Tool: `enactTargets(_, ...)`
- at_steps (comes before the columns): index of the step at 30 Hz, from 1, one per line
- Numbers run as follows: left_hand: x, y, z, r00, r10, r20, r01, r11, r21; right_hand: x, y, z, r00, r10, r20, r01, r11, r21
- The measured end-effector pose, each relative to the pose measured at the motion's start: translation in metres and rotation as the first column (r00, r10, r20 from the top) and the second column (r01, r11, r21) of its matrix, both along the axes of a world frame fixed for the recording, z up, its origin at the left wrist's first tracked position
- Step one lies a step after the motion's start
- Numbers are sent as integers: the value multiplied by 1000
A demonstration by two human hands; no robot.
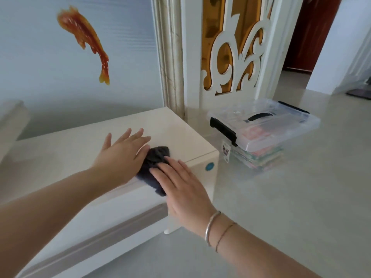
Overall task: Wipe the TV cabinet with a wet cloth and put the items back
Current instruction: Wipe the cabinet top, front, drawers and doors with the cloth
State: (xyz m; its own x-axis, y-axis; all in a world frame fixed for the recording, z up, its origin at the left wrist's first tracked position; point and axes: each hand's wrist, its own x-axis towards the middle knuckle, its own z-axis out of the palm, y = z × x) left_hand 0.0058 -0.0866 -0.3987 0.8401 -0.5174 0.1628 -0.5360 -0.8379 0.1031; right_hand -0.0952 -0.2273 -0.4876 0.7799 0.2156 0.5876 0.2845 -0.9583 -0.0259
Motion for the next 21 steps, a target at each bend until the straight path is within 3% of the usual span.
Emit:
enactTargets(4, -4, 26, 2, 997, -72, -34, 73, 997, 29, 9, -65, -7, 932, -360, 39, 359, 933, 25)
enactTargets(7, -5, 41, -4, 992, -124, -34, 126, 991, 54, 14, -44, -13, 880, -466, 95, 461, 885, 72)
enactTargets(12, -9, 56, -15, 997, -70, -14, 70, 997, 23, 18, 54, -25, 959, -178, 219, 162, 983, 88)
enactTargets(15, -13, 61, -23, 997, -72, -3, 72, 997, 39, 21, 30, -27, 966, -97, 239, 93, 995, 28)
enactTargets(17, -14, 64, -27, 996, -88, -4, 88, 996, 25, 23, -3, -28, 950, -229, 214, 197, 967, 160)
enactTargets(19, -16, 64, -28, 993, -118, 7, 118, 993, 0, 25, -26, -27, 901, -398, 173, 286, 844, 455)
enactTargets(21, -18, 64, -27, 985, -165, 47, 165, 986, 2, 28, -26, -23, 918, -373, 134, 171, 677, 716)
